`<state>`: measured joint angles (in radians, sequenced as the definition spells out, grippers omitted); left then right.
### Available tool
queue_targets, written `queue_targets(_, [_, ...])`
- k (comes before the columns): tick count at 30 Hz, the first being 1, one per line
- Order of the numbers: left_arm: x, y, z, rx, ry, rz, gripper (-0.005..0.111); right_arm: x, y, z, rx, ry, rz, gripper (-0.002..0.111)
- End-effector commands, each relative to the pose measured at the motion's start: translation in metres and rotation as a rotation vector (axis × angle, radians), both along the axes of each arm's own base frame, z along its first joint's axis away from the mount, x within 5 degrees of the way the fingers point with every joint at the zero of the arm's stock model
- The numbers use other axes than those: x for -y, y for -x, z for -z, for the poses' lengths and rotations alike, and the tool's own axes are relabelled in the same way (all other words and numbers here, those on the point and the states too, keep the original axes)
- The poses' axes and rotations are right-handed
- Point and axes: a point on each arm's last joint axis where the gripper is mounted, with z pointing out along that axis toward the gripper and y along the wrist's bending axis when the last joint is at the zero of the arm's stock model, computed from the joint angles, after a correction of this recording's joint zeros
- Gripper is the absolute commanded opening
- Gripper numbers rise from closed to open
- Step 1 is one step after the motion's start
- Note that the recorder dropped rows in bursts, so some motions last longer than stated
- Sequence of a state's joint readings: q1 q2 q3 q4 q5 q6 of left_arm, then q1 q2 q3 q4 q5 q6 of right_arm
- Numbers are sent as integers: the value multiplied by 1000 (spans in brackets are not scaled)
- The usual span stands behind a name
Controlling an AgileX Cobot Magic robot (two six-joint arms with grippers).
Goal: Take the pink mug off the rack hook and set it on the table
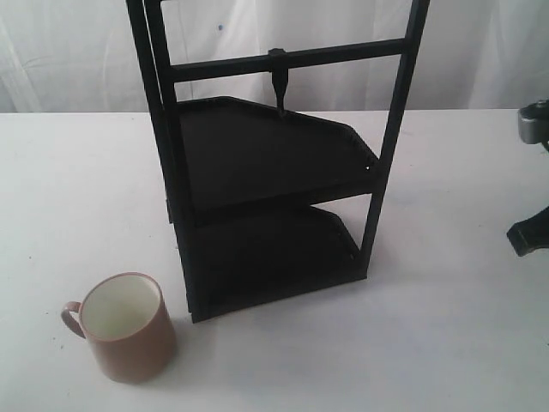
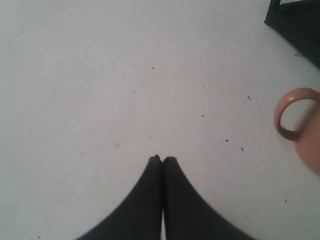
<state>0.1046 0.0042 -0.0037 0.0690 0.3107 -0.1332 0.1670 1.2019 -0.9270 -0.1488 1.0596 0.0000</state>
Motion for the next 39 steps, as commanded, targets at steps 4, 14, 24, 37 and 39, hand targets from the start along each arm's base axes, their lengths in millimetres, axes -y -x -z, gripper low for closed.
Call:
queue_targets(4, [1,1,2,-14,9,10,0,1,18,-8,102,-135,124,0])
queue_targets(14, [1,1,2,-14,9,10,0,7,56,-33,319,-171,107,0])
queue_targets(24, [1,1,2,-14,9,10,0,12,83,-127,1294,-52,-149,0])
queue_targets(37, [1,1,2,-14,9,10,0,13,95,-63,1569,-271,-94,0])
queue_targets(39, [1,1,2,-14,9,10,0,18,101,-39,1603,-272,-54,0])
